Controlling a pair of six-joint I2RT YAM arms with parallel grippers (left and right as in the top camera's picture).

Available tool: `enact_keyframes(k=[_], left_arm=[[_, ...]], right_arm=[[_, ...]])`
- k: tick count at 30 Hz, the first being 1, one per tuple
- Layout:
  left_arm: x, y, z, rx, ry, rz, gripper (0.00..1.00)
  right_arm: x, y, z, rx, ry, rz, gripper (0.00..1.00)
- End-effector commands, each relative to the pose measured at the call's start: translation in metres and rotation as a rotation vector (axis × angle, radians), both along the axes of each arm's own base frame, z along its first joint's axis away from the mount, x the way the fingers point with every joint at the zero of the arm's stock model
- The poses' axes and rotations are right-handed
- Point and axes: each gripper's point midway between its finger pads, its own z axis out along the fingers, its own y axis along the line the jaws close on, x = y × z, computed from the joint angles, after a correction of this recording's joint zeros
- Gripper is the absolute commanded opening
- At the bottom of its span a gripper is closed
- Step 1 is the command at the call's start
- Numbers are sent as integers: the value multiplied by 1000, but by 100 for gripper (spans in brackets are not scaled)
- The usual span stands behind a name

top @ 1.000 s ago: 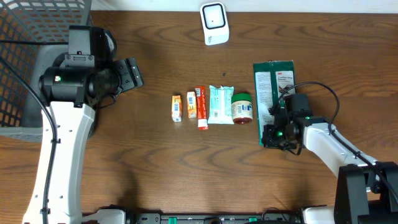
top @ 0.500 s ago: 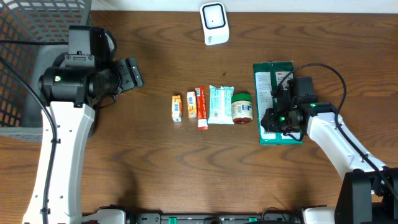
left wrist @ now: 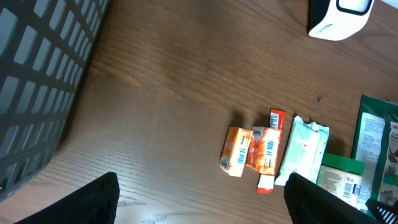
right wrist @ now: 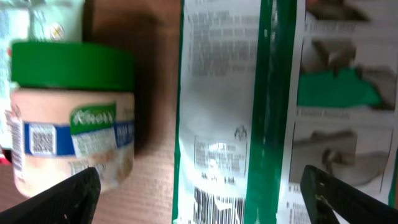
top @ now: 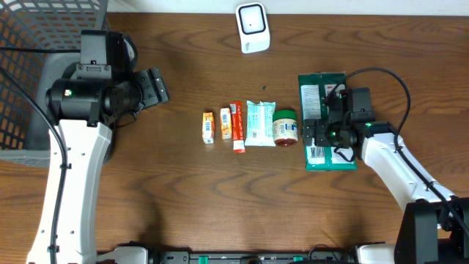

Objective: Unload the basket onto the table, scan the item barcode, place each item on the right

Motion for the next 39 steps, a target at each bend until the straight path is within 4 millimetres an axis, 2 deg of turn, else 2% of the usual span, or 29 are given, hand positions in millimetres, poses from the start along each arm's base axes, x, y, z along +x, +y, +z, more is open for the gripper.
enact_keyframes(k=[1, 39], left_arm=[[1, -1, 1, 1, -1, -6, 85], [1, -1, 1, 1, -1, -6, 85]], right_arm=[[5, 0, 4, -6, -35, -5, 99], [1, -1, 1, -12, -16, -6, 99]])
